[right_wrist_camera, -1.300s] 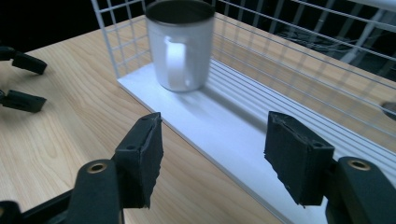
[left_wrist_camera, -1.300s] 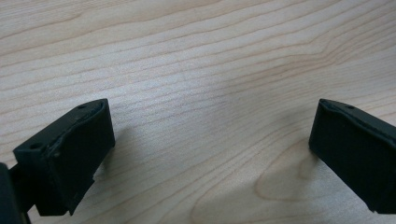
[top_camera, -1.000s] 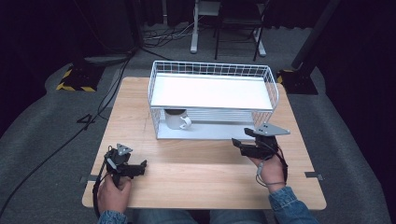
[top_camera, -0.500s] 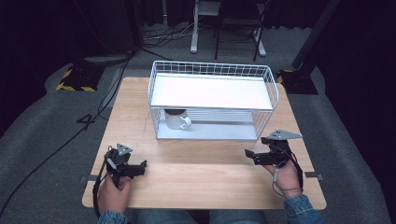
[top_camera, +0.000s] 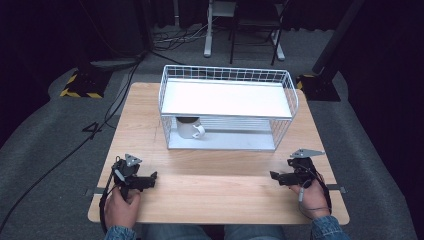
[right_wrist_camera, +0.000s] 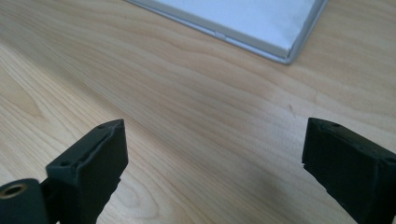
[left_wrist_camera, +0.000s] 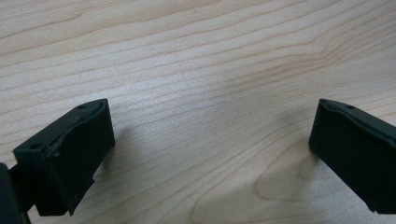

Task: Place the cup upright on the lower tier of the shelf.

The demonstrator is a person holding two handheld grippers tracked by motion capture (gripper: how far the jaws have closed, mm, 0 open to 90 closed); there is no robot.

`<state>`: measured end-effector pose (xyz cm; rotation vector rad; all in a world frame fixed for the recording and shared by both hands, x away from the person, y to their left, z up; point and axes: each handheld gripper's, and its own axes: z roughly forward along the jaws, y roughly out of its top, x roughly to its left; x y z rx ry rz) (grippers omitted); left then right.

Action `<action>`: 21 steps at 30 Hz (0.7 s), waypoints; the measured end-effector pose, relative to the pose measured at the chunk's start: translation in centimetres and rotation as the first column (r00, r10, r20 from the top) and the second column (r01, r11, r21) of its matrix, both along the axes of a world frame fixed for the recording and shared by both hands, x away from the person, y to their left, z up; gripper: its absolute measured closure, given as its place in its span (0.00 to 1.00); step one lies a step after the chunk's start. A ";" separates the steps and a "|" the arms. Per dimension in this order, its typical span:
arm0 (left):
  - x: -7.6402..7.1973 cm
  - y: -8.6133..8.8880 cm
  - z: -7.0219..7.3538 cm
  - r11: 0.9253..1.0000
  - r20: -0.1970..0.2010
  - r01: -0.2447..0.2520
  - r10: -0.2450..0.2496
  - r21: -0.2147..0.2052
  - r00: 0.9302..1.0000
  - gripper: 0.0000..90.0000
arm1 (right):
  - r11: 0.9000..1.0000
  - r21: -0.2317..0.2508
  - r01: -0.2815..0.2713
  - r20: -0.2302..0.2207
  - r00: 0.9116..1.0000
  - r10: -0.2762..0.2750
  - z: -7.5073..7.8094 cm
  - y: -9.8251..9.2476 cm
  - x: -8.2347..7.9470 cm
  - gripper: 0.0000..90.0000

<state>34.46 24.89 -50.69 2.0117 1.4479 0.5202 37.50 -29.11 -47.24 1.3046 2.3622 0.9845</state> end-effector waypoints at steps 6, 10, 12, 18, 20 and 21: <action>0.0 0.0 0.0 1.000 0.000 0.000 0.000 0.000 1.000 0.01 | 1.000 -0.014 0.005 -0.015 1.000 -0.005 -1.3 -0.3 -0.4 0.08; 0.0 0.0 0.0 1.000 0.000 0.000 0.000 0.000 1.000 0.01 | 0.999 -0.041 -0.001 0.002 1.000 0.001 -2.1 -0.4 -0.9 0.07; 0.0 0.0 0.0 1.000 0.000 0.000 0.000 0.000 1.000 0.01 | 0.999 -0.048 -0.001 0.009 1.000 0.001 -2.5 -0.3 -1.0 0.05; 0.0 0.0 0.0 1.000 0.000 0.001 -0.001 0.001 1.000 0.01 | 0.999 -0.050 -0.003 0.088 0.996 0.008 -3.4 0.0 -1.5 0.00; 0.0 0.0 0.0 1.000 0.000 0.000 0.000 0.000 1.000 0.01 | 0.999 -0.052 -0.002 0.089 0.996 0.007 -3.4 0.0 -1.6 0.00; 0.0 0.0 0.0 1.000 0.000 0.001 -0.001 0.000 1.000 0.01 | 0.999 -0.052 -0.001 0.090 0.996 0.006 -3.4 0.0 -1.6 0.00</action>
